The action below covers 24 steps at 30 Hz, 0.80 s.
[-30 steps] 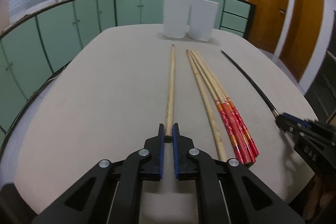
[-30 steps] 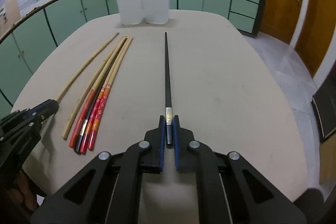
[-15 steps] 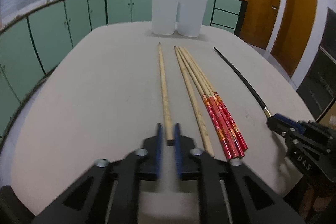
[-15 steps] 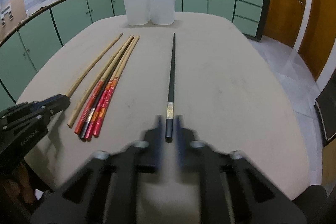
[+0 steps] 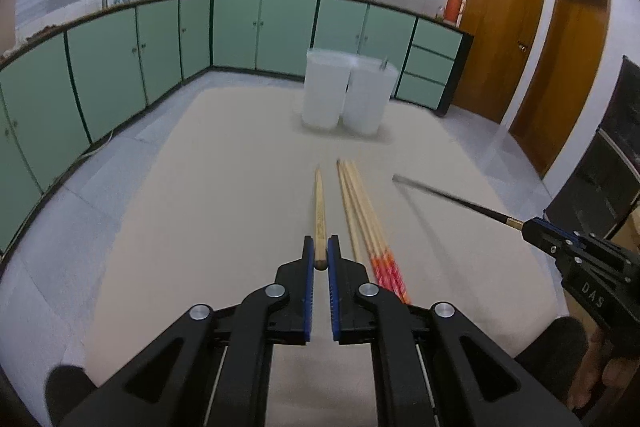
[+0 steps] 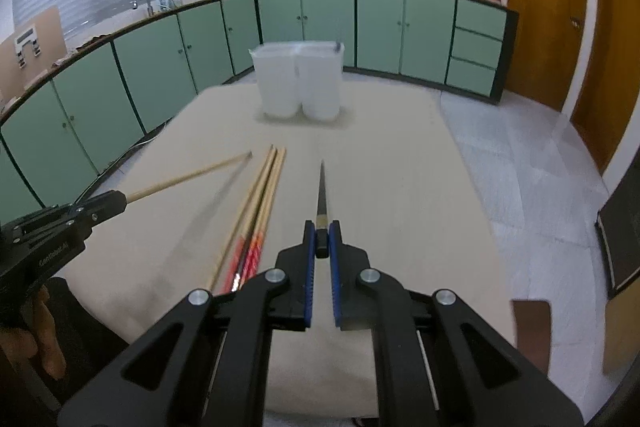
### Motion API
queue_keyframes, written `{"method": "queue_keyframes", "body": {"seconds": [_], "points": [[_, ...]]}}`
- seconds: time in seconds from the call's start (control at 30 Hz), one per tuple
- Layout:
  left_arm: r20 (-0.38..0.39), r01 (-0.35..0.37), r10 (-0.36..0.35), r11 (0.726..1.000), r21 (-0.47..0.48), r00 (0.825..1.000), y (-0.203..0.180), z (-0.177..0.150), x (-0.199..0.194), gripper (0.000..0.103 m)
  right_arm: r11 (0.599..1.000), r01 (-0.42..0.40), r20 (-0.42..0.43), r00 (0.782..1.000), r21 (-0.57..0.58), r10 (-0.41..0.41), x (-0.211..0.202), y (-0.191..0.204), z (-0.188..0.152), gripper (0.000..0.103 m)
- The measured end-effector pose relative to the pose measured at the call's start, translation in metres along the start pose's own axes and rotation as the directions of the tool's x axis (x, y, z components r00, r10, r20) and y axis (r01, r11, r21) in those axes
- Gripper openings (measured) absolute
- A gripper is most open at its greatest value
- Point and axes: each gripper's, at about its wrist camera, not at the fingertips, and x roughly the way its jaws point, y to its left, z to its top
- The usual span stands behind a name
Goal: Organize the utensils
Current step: 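Lift both chopsticks and carry them toward the holder with both tools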
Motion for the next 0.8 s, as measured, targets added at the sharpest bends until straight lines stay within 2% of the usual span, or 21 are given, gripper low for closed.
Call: {"method": "queue_keyframes", "body": {"seconds": [0.17,0.37,0.8], "points": [[0.033,0.025,-0.025,1.000,0.012,0.999,0.003,0.033,-0.017,0.007,0.999,-0.020,0.001,1.000,-0.027,0.020,-0.014,-0.002,0.035,0.006],[0.059,0.032,-0.036,0.998,0.062,0.998,0.003,0.070,-0.028,0.007,0.997,-0.049,-0.055,0.997,-0.066,0.045,-0.010,-0.004,0.077,0.006],[0.020,0.074,-0.076,0.991,0.114,0.997,0.005,0.139,-0.007,0.007,0.984,-0.085,-0.176,0.983,-0.158,0.057,0.009,-0.002,0.146,0.006]]}}
